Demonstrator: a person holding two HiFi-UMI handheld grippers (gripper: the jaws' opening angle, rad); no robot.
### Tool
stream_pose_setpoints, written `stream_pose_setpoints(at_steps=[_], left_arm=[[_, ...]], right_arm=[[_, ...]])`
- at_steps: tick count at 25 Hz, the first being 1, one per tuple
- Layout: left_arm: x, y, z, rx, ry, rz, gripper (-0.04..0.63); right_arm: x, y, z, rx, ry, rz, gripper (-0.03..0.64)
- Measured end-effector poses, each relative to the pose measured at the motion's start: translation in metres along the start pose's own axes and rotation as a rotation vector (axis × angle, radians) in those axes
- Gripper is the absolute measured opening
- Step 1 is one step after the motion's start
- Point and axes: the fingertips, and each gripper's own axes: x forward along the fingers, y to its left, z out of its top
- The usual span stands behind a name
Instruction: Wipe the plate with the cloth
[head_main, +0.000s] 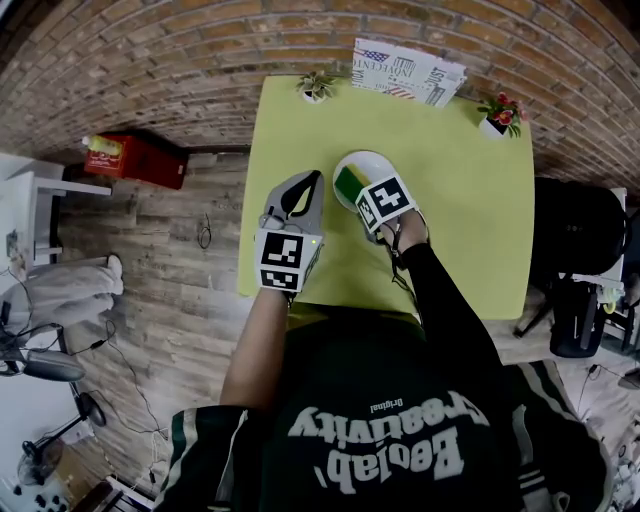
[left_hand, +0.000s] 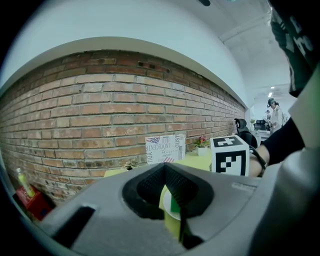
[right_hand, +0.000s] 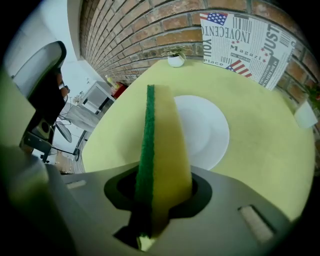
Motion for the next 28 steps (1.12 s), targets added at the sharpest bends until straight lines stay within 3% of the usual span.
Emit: stream_pose_setpoints(at_steps=[19,28], left_arm=[[0.033,-0.028,0.005,0.005,0.005,-0.068,0.003],[0.036,-0.026,0.005,-0.005,0.007,-0.056,0.004]], right_arm=[[-0.032,-0.069,-0.039,0.178,-0.033,-0.072,0.127],[-0.039,-0.084,-0.046,0.221,-0.053,-0.076,0.127]])
